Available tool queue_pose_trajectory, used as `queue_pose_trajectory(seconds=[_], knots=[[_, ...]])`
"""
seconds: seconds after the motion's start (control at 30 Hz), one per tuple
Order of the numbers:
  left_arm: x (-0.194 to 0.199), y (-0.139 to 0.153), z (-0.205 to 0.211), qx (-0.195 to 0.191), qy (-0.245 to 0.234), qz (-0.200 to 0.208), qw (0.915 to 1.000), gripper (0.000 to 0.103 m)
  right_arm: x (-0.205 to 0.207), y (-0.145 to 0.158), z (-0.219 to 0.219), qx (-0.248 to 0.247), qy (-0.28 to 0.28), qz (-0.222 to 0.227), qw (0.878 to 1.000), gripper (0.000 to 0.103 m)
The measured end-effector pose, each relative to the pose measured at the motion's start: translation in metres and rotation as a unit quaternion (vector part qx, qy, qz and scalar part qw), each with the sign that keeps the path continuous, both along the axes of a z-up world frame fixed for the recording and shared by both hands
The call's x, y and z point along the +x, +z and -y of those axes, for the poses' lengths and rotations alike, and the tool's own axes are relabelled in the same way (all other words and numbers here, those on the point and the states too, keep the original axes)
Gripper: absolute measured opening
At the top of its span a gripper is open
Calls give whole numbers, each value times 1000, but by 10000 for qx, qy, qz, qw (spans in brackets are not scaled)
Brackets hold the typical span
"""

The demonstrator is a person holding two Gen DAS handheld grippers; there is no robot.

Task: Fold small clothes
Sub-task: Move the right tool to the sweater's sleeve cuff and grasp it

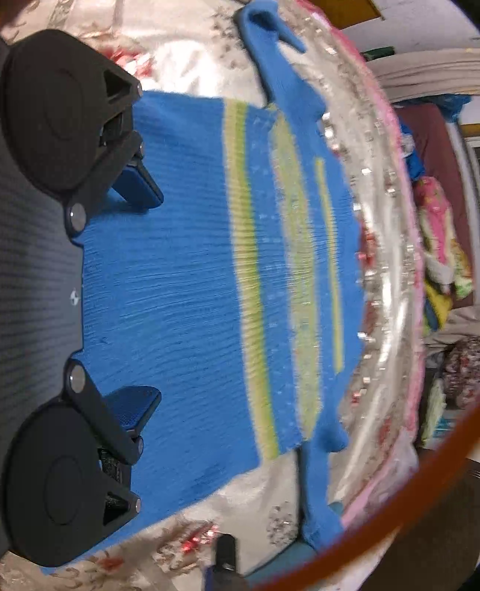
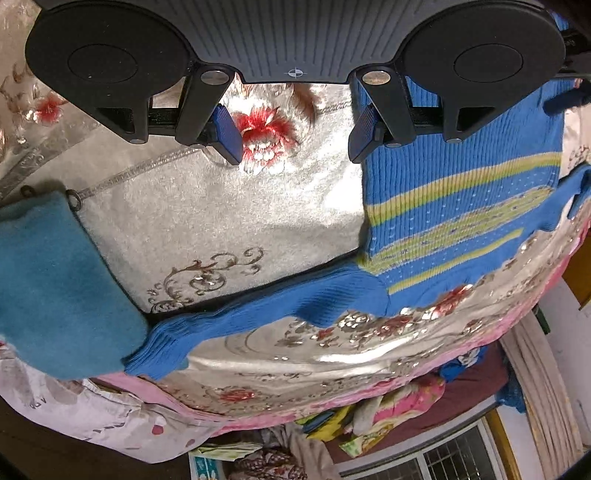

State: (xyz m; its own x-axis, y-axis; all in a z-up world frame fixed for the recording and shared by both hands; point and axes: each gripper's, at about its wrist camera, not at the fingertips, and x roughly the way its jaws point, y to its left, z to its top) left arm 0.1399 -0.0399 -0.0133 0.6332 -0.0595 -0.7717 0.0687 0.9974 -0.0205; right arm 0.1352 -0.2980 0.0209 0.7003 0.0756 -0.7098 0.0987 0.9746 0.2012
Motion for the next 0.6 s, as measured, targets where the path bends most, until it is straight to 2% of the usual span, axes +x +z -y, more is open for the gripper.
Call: queue_pose_trajectory(seconds=[0.07, 0.23, 0.43, 0.53, 0.6], knots=[[1, -8, 0, 16, -46, -192, 9998, 103, 3, 2, 3, 4, -35, 57, 10000, 63], [-7, -10, 0, -33, -17, -121, 9999, 103, 14, 10, 19, -65, -250, 230, 9994, 63], [-13, -13, -1, -116, 52, 1, 9999, 103, 23, 14, 43, 155, -453, 354, 9982, 56], [-7, -10, 0, -101, 41, -142, 9998, 103, 28, 17, 56, 195, -582, 400, 9973, 52], [-2, -6, -2, -245, 63, -263, 9993, 103, 34, 22, 65, 214, -690, 482, 9962, 51]])
